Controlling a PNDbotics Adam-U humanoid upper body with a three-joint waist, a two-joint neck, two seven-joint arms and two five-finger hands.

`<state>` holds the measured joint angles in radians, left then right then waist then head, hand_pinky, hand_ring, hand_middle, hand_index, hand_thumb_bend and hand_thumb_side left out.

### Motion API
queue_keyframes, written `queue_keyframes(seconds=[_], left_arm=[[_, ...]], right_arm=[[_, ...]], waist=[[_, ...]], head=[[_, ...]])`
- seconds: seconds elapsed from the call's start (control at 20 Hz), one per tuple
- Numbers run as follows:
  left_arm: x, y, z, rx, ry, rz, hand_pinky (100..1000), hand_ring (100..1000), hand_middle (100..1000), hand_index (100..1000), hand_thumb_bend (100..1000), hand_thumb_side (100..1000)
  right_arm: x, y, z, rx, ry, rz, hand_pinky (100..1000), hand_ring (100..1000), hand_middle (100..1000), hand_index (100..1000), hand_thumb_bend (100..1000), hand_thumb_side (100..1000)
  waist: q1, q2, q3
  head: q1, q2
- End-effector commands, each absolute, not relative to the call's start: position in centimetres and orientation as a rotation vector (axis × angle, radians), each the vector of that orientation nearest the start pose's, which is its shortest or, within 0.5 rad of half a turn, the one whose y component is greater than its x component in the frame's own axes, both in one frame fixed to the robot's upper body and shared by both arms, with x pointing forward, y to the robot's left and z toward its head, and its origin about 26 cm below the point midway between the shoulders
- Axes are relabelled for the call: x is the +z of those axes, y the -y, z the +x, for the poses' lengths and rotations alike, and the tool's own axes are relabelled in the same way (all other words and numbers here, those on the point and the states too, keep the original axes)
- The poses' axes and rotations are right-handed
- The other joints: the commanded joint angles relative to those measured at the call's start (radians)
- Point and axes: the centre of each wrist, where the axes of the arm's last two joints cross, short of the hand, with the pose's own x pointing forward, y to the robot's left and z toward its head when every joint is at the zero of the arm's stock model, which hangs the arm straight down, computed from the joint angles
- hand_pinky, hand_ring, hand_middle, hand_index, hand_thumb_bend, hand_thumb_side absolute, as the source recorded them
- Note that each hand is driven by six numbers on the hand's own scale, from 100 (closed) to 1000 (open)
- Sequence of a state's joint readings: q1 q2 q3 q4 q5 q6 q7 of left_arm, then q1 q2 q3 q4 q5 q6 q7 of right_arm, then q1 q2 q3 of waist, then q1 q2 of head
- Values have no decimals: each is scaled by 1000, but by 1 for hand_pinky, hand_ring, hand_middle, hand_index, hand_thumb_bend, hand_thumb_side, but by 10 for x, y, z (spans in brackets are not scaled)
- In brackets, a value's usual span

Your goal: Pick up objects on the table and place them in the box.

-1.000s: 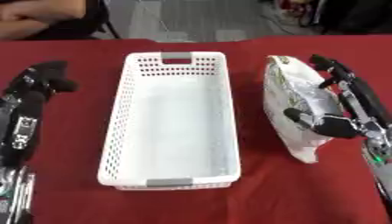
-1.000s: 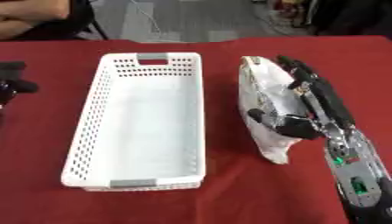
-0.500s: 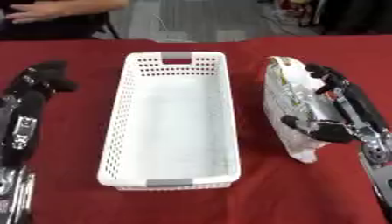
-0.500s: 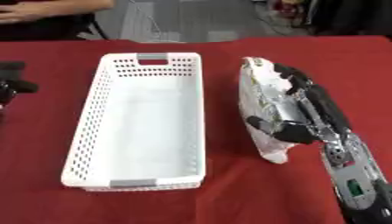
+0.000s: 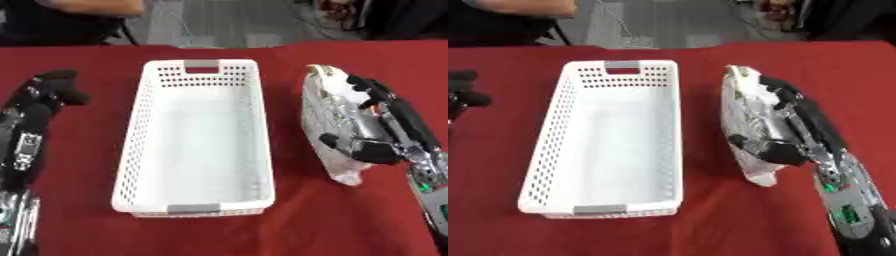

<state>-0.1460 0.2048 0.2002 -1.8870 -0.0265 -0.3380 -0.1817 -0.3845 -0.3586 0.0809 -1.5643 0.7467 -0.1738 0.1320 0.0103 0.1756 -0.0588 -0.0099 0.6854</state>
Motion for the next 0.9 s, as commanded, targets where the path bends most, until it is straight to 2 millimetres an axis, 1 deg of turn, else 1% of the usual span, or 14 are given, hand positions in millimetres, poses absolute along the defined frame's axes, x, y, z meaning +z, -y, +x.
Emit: queue_keyframes(seconds=[0.05,0.2,0.25,0.35,0.4,0.45,0.5,0.6,0.65,0.7,0.75,0.85,0.9], left_arm=[[140,-315,292,-385,2356,244,684,604,798,749,1000,853],[139,-315,292,-387,2355,244,684,604,798,749,1000,856],[140,-315,292,-388,2355,244,684,604,798,749,1000,859],[140,-315,292,-388,2356,244,684,604,798,749,1000,858],[140,-315,292,-389,2356,243,684,604,798,749,1000,858],[140,-315,292,-389,2355,243,684,604,798,749,1000,859],[139,-315,292,-389,2355,243,684,604,798,749,1000,859],[139,-315,292,-389,2355,244,685,604,798,749,1000,861],[140,-315,292,-389,2355,244,685,604,799,749,1000,862],[140,-315,292,-389,2355,245,685,604,799,749,1000,864],[140,-315,292,-389,2355,245,685,604,799,749,1000,865],[139,-315,291,-388,2355,246,686,605,799,749,1000,873],[139,-315,291,-388,2354,246,686,605,799,749,1000,875]], right_arm=[[110,271,362,1185,1780,-758,649,864,896,1000,680,584],[116,271,362,1290,1731,-782,682,866,908,1000,647,562],[120,271,362,1339,1713,-800,714,866,916,1000,605,546],[132,272,360,1462,1675,-854,745,858,922,1000,536,517],[139,272,359,1524,1655,-882,735,846,917,1000,505,504],[144,272,358,1568,1640,-905,713,827,902,990,434,482],[149,272,357,1597,1630,-923,662,799,876,964,356,459],[155,271,355,1607,1639,-953,494,708,786,894,187,394],[156,271,354,1602,1649,-963,425,666,751,858,111,368],[158,270,354,1588,1669,-971,331,604,682,820,100,346],[158,270,354,1575,1686,-976,278,571,626,787,100,305],[158,270,353,1550,1717,-983,164,495,533,691,100,273],[159,269,353,1536,1735,-987,122,460,493,655,100,266]], waist=[[0,-12,4],[-1,-12,5],[-1,-12,6],[-2,-13,7],[-2,-14,8],[-3,-14,8],[-3,-14,8],[-3,-14,8],[-3,-14,8],[-3,-14,8],[-3,-14,8],[-3,-13,8],[-3,-13,8]], head=[[-10,-14],[-10,-12],[-10,-12],[-10,-12],[-11,-13],[-11,-14],[-10,-14],[-9,-15],[-9,-15],[-9,-15],[-9,-15],[-9,-14],[-9,-14]])
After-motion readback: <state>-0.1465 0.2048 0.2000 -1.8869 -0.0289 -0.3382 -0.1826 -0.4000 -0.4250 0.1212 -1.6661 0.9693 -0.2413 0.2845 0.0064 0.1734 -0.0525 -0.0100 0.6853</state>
